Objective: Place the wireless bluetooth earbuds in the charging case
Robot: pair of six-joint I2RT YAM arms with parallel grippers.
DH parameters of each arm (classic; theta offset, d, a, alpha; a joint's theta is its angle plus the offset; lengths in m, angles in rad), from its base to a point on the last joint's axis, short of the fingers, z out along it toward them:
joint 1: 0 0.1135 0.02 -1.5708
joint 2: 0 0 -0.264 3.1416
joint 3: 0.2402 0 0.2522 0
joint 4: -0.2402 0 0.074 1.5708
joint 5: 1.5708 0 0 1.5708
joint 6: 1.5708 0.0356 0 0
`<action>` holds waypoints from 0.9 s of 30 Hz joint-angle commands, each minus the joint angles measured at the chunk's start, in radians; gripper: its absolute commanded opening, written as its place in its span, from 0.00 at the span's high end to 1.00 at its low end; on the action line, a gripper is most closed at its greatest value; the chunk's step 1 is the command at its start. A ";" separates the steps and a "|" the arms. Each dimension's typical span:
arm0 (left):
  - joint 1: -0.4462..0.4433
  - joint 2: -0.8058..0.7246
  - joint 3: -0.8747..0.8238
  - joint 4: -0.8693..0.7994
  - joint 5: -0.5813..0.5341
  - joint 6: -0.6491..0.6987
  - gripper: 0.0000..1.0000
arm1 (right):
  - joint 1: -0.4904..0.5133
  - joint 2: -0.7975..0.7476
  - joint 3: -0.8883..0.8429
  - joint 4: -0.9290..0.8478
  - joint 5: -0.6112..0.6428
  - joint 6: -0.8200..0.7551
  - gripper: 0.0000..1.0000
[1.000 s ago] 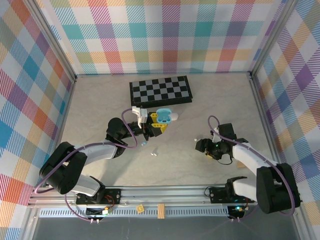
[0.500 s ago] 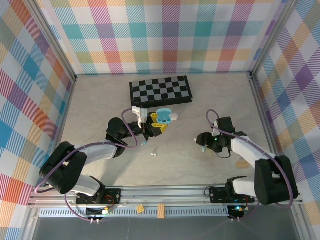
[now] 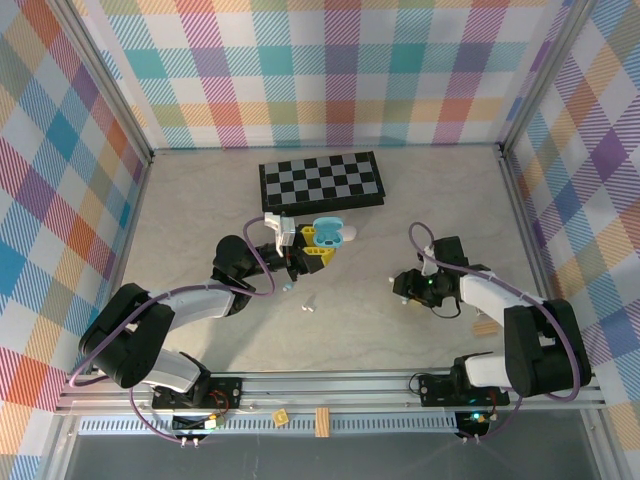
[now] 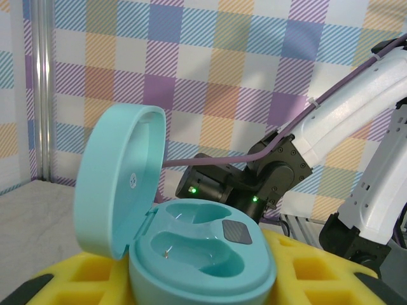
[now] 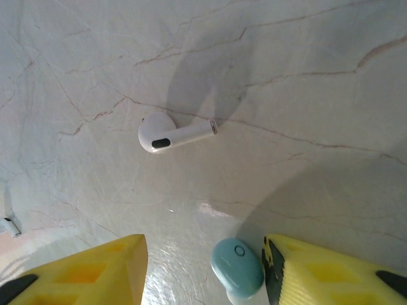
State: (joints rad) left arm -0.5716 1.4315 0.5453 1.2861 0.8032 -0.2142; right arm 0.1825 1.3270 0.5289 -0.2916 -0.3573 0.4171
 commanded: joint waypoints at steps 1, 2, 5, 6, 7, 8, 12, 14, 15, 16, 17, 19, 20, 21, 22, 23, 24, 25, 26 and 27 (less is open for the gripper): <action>0.010 -0.004 0.021 0.053 0.024 -0.007 0.61 | 0.002 -0.008 -0.022 -0.006 -0.026 -0.010 0.53; 0.010 -0.005 0.021 0.053 0.024 -0.007 0.61 | 0.002 -0.005 -0.023 -0.005 -0.026 -0.010 0.54; 0.010 -0.009 0.018 0.053 0.024 -0.007 0.61 | 0.002 -0.002 -0.020 -0.004 -0.027 -0.009 0.61; 0.010 -0.008 0.017 0.054 0.023 -0.007 0.61 | 0.002 -0.001 -0.020 -0.008 -0.028 -0.009 0.64; 0.010 -0.009 0.015 0.053 0.023 -0.007 0.61 | 0.001 -0.001 -0.018 -0.009 -0.031 -0.010 0.65; 0.010 -0.010 0.013 0.053 0.023 -0.008 0.61 | 0.002 -0.001 -0.018 -0.012 -0.031 -0.010 0.65; 0.010 -0.013 0.009 0.053 0.020 -0.007 0.61 | 0.002 -0.005 -0.020 -0.017 -0.032 -0.009 0.67; 0.010 -0.010 0.010 0.053 0.020 -0.007 0.61 | 0.002 0.000 -0.016 -0.019 -0.036 -0.011 0.67; 0.010 -0.009 0.013 0.053 0.021 -0.007 0.61 | 0.002 0.001 -0.014 -0.019 -0.036 -0.012 0.67; 0.010 -0.009 0.013 0.053 0.022 -0.007 0.61 | 0.001 -0.003 -0.014 -0.019 -0.037 -0.012 0.66; 0.010 -0.009 0.015 0.053 0.021 -0.007 0.61 | 0.000 -0.009 -0.014 -0.018 -0.036 -0.014 0.65; 0.011 -0.011 0.015 0.054 0.022 -0.007 0.61 | 0.002 -0.031 -0.011 -0.024 -0.018 -0.012 0.60; 0.010 -0.012 0.013 0.053 0.022 -0.007 0.61 | 0.002 -0.035 -0.009 -0.034 -0.008 -0.008 0.58; 0.010 -0.012 0.014 0.054 0.021 -0.007 0.61 | 0.000 -0.032 -0.003 -0.048 -0.006 -0.005 0.56; 0.010 -0.011 0.013 0.053 0.022 -0.007 0.61 | 0.002 -0.025 -0.002 -0.060 -0.018 0.001 0.54; 0.010 -0.011 0.013 0.053 0.021 -0.006 0.61 | 0.002 -0.021 -0.006 -0.061 -0.031 0.011 0.53; 0.010 -0.013 0.013 0.053 0.022 -0.007 0.61 | 0.001 -0.020 -0.020 -0.057 -0.047 0.028 0.52; 0.010 -0.015 0.011 0.054 0.021 -0.007 0.61 | 0.001 -0.023 -0.037 -0.040 -0.071 0.042 0.52; 0.010 -0.015 0.011 0.053 0.019 -0.005 0.61 | 0.002 -0.029 -0.052 -0.024 -0.089 0.053 0.52; 0.010 -0.015 0.010 0.054 0.018 -0.005 0.61 | 0.003 -0.034 -0.068 -0.005 -0.105 0.065 0.52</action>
State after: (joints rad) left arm -0.5716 1.4315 0.5453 1.2861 0.8032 -0.2173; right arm 0.1825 1.3117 0.5041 -0.3031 -0.3950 0.4381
